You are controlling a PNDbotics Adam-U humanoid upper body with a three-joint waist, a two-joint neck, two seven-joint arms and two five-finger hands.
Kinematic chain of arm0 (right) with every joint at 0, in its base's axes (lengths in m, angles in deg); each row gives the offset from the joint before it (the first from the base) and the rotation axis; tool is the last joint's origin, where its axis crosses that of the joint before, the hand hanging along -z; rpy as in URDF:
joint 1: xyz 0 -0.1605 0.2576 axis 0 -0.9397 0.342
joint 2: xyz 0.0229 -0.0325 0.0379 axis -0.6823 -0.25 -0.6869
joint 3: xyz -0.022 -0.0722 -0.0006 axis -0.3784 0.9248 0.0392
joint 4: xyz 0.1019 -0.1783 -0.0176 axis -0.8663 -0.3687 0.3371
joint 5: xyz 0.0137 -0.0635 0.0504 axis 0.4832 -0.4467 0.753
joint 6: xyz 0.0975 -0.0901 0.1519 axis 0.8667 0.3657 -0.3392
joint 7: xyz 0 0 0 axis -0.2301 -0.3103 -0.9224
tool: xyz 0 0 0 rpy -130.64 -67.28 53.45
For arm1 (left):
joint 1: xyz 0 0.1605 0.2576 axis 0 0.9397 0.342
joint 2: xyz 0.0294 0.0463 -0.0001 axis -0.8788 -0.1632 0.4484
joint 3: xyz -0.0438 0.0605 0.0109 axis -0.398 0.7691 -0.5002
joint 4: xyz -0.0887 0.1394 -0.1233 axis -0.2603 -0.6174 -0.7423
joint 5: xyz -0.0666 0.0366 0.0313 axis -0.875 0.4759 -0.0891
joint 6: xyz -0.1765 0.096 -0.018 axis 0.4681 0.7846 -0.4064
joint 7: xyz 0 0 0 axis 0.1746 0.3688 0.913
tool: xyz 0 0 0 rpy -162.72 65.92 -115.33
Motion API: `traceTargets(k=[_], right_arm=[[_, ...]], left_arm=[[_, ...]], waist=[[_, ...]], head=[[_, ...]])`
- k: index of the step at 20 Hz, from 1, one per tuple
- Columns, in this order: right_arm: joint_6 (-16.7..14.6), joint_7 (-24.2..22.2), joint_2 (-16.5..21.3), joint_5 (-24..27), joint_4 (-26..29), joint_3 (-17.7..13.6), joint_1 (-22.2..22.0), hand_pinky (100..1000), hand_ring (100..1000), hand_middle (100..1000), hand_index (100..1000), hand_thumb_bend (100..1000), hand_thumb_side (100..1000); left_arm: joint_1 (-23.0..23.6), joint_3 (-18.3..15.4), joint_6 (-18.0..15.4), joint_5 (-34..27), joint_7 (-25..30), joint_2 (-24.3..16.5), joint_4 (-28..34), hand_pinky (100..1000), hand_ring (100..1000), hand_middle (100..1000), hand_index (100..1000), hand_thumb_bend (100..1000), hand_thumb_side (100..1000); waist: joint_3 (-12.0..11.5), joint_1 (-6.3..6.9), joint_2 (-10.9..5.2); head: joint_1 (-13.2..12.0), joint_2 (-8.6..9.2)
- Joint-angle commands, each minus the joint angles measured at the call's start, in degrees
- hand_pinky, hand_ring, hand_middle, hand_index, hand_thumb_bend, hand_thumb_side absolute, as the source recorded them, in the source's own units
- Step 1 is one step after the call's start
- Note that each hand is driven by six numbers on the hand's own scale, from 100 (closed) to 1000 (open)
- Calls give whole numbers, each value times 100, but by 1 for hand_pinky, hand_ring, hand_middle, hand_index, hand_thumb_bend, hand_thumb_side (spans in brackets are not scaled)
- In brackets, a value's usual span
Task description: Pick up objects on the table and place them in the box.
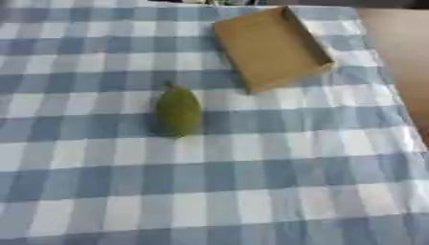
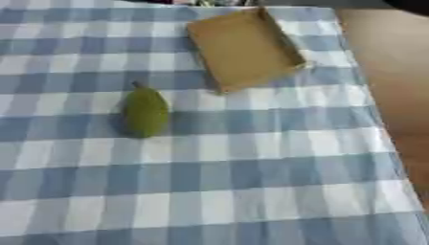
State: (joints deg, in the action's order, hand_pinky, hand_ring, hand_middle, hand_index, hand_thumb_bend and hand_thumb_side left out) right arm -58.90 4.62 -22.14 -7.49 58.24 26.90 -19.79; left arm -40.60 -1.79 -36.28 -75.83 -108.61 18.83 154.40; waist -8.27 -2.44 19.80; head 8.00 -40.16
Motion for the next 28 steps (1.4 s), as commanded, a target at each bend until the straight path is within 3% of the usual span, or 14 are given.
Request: traceTargets(k=[1, 7, 11, 16, 22, 28], right_arm=[[18, -16, 127, 40, 85, -86, 41, 860, 875, 730, 855, 100, 470], [162, -384, 210, -204, 85, 49, 61, 864, 911, 756, 870, 100, 446], [364, -1226, 425, -651, 85, 419, 229, 873, 1000, 823, 889, 100, 266], [392, -2369, 599, -974, 85, 1111, 719, 877, 1000, 845, 896, 100, 203], [397, -3278, 368, -876, 85, 1897, 1572, 880, 1000, 853, 906, 100, 198], [801, -3750, -196, -638, 85, 2406, 2225, 887, 1000, 839, 912, 100, 198]], left_arm=[[-20, -80, -23, 35, -46, -137, 83, 582, 597, 608, 752, 193, 442], [-9, -72, -30, 44, -46, -160, 83, 581, 597, 608, 752, 192, 442], [-25, -52, -22, 30, -33, -157, 83, 581, 597, 609, 752, 191, 444], [-46, -27, -8, -4, -3, -153, 83, 581, 598, 609, 752, 191, 446], [-54, 2, 2, -44, 44, -171, 83, 581, 597, 609, 752, 189, 448], [-57, 14, 10, -80, 70, -163, 83, 581, 597, 609, 752, 190, 449]], waist=[[-5, 21, -122], [-17, 17, -133], [-55, 0, -137], [-114, -37, -155], [-150, -62, -186], [-155, -76, -202]], head=[[15, 41], [2, 23], [34, 13], [82, -9], [119, -33], [122, -57]])
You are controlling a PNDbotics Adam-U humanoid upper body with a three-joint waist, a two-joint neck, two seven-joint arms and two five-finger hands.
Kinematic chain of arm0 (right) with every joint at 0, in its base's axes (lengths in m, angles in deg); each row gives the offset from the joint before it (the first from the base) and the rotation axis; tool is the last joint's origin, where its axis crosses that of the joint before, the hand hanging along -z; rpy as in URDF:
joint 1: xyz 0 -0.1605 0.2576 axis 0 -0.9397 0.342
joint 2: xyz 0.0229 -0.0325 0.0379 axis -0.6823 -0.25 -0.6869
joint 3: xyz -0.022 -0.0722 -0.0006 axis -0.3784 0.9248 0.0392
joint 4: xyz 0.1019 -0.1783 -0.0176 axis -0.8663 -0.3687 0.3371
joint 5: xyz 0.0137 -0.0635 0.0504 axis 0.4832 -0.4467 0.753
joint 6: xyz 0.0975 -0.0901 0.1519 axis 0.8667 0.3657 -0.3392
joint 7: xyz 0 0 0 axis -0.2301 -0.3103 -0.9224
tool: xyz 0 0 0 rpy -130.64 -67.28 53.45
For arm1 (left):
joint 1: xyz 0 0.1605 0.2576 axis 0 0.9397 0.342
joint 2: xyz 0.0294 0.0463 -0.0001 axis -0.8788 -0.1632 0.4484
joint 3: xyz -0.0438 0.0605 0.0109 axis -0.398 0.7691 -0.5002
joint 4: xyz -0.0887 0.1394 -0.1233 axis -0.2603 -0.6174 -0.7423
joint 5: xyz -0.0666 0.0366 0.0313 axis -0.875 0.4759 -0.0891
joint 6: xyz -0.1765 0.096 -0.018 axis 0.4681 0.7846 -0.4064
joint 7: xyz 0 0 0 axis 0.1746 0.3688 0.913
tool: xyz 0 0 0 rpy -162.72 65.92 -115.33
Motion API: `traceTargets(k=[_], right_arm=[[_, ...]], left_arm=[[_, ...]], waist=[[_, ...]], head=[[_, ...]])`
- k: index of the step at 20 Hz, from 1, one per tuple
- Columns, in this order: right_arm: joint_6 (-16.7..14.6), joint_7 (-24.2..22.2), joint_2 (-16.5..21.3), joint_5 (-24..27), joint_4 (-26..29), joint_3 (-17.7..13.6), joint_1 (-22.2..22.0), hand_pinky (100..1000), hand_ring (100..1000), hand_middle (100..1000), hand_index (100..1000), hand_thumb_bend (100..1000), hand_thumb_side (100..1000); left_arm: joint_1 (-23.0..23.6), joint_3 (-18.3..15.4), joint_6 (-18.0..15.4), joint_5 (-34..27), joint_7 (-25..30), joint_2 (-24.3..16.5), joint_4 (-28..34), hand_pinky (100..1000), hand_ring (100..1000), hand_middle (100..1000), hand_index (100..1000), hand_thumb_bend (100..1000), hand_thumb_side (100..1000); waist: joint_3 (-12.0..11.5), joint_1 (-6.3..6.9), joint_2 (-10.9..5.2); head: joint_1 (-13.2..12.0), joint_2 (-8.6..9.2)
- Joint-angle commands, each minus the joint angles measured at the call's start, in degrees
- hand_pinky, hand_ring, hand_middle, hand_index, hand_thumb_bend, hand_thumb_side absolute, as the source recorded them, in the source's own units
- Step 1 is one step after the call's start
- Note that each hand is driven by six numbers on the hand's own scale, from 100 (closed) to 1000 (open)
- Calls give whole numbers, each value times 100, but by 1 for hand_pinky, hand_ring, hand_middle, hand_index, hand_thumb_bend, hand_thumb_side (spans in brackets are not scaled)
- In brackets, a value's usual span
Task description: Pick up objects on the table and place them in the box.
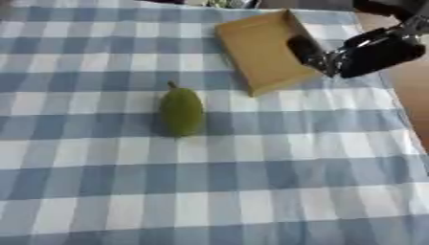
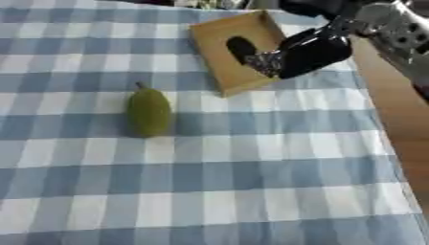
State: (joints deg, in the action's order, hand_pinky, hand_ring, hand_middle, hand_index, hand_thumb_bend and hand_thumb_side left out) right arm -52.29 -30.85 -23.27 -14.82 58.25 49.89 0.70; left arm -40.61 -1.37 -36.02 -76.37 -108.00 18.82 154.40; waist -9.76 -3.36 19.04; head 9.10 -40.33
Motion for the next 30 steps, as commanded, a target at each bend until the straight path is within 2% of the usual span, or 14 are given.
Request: traceTargets(k=[1, 7, 11, 22, 25, 30], right_arm=[[226, -327, -161, 120, 85, 180, 240, 889, 1000, 838, 912, 100, 198], [833, -955, -538, 263, 85, 559, 543, 904, 1000, 836, 917, 100, 199], [1081, -1255, -745, 214, 85, 778, 744, 908, 1000, 841, 920, 100, 203], [1670, -1579, -1010, -348, -36, 1134, 895, 915, 1000, 782, 945, 100, 211], [1687, -1710, -1101, -483, -207, 1251, 914, 927, 1000, 798, 976, 100, 242], [1418, -1833, -1242, -757, -518, 1305, 895, 947, 1000, 848, 990, 100, 335]], left_arm=[[-57, -26, -15, -30, 12, -163, 83, 581, 597, 609, 752, 189, 450], [-67, -11, -8, -54, 37, -169, 83, 580, 597, 609, 752, 189, 452], [-73, 4, -3, -69, 58, -175, 83, 580, 597, 609, 752, 188, 453], [-82, 31, 3, -85, 94, -189, 83, 578, 596, 610, 752, 183, 459], [-85, 40, 8, -92, 109, -183, 83, 578, 596, 610, 752, 181, 461], [-88, 46, 11, -104, 121, -171, 83, 578, 597, 611, 752, 181, 462]], waist=[[-8, 15, -128], [-25, 1, -135], [-42, -7, -140], [-76, -23, -118], [-81, -16, -110], [-87, -4, -103]], head=[[14, -41], [25, -52], [35, -66], [15, -48], [20, -40], [32, -27]])
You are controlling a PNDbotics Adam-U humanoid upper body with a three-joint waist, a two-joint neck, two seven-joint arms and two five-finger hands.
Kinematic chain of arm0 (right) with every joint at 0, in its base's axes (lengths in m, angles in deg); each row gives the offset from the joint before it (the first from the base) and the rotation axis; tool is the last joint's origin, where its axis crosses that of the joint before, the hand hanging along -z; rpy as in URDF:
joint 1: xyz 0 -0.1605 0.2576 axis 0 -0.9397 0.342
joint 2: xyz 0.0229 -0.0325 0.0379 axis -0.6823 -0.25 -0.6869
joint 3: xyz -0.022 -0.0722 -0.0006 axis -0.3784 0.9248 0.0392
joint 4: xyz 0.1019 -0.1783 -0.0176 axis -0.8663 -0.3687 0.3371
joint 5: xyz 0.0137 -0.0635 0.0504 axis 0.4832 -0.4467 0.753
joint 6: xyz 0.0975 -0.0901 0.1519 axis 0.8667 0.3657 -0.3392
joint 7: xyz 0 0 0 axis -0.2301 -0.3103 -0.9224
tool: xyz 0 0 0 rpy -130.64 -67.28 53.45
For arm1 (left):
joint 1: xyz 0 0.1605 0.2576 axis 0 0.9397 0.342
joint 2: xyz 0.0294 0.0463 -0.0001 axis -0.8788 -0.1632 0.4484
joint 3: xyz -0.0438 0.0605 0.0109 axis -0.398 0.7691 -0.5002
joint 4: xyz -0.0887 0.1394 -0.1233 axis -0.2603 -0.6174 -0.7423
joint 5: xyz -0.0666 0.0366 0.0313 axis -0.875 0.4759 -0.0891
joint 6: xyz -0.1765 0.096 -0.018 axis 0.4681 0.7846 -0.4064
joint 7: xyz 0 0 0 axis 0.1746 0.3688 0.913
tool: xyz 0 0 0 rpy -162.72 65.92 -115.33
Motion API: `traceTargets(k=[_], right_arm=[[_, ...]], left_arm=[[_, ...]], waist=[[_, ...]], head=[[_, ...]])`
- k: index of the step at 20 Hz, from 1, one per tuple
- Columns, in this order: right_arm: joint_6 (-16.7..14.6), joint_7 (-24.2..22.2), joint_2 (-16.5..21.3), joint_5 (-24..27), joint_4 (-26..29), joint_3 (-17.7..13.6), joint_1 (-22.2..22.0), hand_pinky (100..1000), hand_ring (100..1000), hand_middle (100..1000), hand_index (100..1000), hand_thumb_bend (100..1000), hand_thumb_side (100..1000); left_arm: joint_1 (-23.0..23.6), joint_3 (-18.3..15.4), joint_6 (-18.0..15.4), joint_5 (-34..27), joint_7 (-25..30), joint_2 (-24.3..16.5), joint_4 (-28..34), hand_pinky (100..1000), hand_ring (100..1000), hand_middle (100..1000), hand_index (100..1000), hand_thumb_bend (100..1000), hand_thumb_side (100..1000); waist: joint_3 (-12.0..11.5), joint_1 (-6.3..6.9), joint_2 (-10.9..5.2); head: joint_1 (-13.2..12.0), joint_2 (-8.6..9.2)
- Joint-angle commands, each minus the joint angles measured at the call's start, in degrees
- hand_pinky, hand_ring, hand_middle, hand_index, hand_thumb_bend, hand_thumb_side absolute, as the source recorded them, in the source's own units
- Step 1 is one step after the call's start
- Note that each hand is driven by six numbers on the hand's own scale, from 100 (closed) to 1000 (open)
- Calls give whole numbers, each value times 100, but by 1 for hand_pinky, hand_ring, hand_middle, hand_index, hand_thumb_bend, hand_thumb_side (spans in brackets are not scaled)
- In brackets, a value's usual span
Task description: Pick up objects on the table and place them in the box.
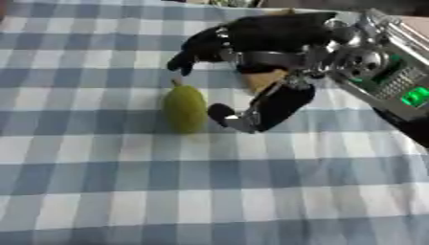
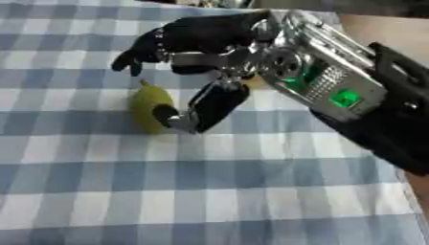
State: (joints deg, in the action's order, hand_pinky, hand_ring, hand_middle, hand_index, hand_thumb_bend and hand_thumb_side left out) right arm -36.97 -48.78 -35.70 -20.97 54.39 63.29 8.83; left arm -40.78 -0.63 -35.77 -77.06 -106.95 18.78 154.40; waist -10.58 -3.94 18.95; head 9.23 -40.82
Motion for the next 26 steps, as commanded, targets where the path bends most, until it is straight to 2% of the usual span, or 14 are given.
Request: traceTargets(k=[1, 8, 16, 20, 26], right_arm=[[-155, -46, -38, -181, -224, -26, 79, 950, 1000, 851, 989, 100, 337], [-399, 40, -350, -556, -945, 49, 76, 975, 1000, 886, 980, 100, 320], [-649, 189, -634, -763, -1578, 56, 60, 984, 1000, 891, 986, 100, 421], [-809, 140, -803, -877, -1893, 101, 35, 987, 1000, 891, 988, 100, 504], [-1050, 74, -999, -1129, -2408, 107, 17, 989, 1000, 894, 993, 100, 578]], left_arm=[[-73, -26, -14, -38, 19, -163, 83, 578, 597, 611, 752, 180, 462], [-85, -16, -10, -50, 33, -146, 83, 577, 597, 611, 752, 177, 466], [-111, -7, -8, -66, 46, -122, 83, 576, 597, 612, 752, 175, 469], [-124, -5, -6, -75, 52, -103, 83, 576, 597, 612, 752, 173, 472], [-141, -3, -4, -88, 60, -81, 83, 576, 597, 613, 752, 171, 475]], waist=[[-8, 55, -91], [-33, 71, -61], [-64, 68, -29], [-94, 63, -4], [-124, 56, 21]], head=[[24, 25], [48, 60], [61, 120], [73, 148], [92, 169]])
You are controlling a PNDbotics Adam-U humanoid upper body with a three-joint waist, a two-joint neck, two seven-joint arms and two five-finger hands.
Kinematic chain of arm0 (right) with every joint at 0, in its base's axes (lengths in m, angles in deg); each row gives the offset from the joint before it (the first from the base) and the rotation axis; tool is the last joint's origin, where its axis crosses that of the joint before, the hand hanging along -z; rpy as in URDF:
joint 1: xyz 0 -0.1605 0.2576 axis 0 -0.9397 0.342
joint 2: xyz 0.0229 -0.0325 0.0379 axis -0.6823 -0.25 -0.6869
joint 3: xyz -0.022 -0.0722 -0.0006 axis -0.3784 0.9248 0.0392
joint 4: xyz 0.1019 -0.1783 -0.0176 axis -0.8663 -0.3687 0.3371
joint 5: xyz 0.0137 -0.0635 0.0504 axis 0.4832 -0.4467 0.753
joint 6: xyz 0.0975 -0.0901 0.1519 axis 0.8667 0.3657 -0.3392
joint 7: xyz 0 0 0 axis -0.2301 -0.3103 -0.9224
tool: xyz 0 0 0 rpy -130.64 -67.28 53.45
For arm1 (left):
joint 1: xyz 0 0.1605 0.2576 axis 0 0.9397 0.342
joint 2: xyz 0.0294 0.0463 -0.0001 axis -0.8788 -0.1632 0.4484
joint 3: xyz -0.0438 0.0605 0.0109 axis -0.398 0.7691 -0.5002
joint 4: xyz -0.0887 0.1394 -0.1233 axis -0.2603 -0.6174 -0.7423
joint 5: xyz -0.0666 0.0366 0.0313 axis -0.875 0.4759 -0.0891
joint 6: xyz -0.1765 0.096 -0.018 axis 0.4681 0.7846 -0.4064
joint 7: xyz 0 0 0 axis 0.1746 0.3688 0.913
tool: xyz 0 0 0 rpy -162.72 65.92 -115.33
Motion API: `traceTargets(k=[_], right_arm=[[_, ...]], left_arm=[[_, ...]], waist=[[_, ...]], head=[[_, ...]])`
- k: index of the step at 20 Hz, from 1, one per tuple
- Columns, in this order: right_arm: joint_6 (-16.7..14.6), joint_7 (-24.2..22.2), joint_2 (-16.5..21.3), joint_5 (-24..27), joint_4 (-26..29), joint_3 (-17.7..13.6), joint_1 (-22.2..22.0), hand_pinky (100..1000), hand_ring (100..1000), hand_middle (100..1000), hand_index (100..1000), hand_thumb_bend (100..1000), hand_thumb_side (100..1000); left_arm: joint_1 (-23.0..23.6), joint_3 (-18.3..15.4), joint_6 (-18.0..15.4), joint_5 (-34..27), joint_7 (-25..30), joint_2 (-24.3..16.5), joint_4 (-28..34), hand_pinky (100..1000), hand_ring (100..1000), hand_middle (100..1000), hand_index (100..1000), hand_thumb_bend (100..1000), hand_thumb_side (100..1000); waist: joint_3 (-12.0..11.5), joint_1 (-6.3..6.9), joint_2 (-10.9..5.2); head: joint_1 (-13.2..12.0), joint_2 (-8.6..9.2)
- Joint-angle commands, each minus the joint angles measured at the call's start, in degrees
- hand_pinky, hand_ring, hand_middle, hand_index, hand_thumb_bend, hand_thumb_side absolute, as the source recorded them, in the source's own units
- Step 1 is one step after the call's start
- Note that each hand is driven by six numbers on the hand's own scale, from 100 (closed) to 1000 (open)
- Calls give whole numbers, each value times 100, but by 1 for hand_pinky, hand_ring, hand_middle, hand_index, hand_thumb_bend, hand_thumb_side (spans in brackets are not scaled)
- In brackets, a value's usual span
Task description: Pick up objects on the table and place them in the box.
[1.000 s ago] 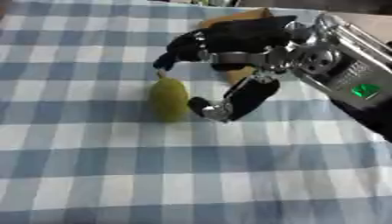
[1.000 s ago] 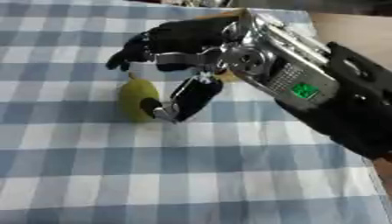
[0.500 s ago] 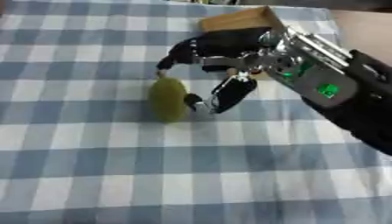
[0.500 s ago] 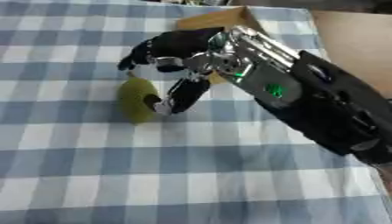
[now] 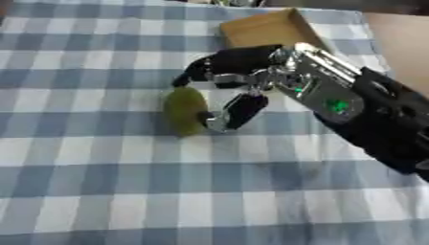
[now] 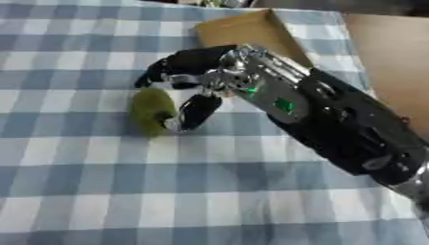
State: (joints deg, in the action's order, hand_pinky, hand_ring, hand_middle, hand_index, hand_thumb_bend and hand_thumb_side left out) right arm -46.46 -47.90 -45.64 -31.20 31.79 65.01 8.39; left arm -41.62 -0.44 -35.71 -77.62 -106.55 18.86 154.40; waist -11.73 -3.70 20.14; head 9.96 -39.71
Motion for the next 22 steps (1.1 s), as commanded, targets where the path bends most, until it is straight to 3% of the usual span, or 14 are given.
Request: traceTargets(k=[1, 6, 14, 16, 18, 20, 22], right_arm=[[-143, -20, -32, -132, -212, -65, 60, 990, 1000, 895, 995, 100, 587], [-333, -94, -172, -344, -570, -61, 32, 991, 1000, 897, 1000, 100, 601], [-557, -64, -412, -564, -1015, -118, -14, 966, 1000, 852, 986, 100, 440], [-549, 0, -473, -567, -1083, -111, -26, 944, 1000, 802, 962, 100, 399], [-464, 135, -527, -537, -1121, -125, -32, 925, 1000, 751, 941, 100, 291], [-349, 324, -565, -502, -1138, -133, -35, 886, 1000, 645, 874, 100, 211], [-184, 590, -582, -449, -1139, -149, -40, 862, 1000, 585, 806, 100, 207]], left_arm=[[-59, -22, -9, -33, 21, -87, 83, 576, 597, 613, 752, 172, 475], [-76, -18, -9, -43, 29, -75, 83, 576, 597, 613, 752, 171, 475], [-87, -19, -9, -51, 23, -54, 83, 576, 597, 613, 752, 169, 476], [-87, -20, -10, -53, 24, -52, 83, 576, 597, 614, 752, 168, 476], [-89, -20, -9, -56, 23, -46, 83, 576, 597, 613, 752, 168, 476], [-94, -18, -9, -59, 23, -39, 83, 576, 597, 613, 752, 167, 477], [-94, -20, -9, -63, 21, -35, 83, 576, 597, 613, 752, 167, 478]], waist=[[-11, 31, -95], [-36, 34, -84], [-62, 47, -65], [-69, 51, -60], [-74, 55, -56], [-78, 56, -53], [-80, 60, -52]], head=[[21, 58], [48, 77], [77, 95], [82, 99], [88, 103], [101, 112], [112, 114]])
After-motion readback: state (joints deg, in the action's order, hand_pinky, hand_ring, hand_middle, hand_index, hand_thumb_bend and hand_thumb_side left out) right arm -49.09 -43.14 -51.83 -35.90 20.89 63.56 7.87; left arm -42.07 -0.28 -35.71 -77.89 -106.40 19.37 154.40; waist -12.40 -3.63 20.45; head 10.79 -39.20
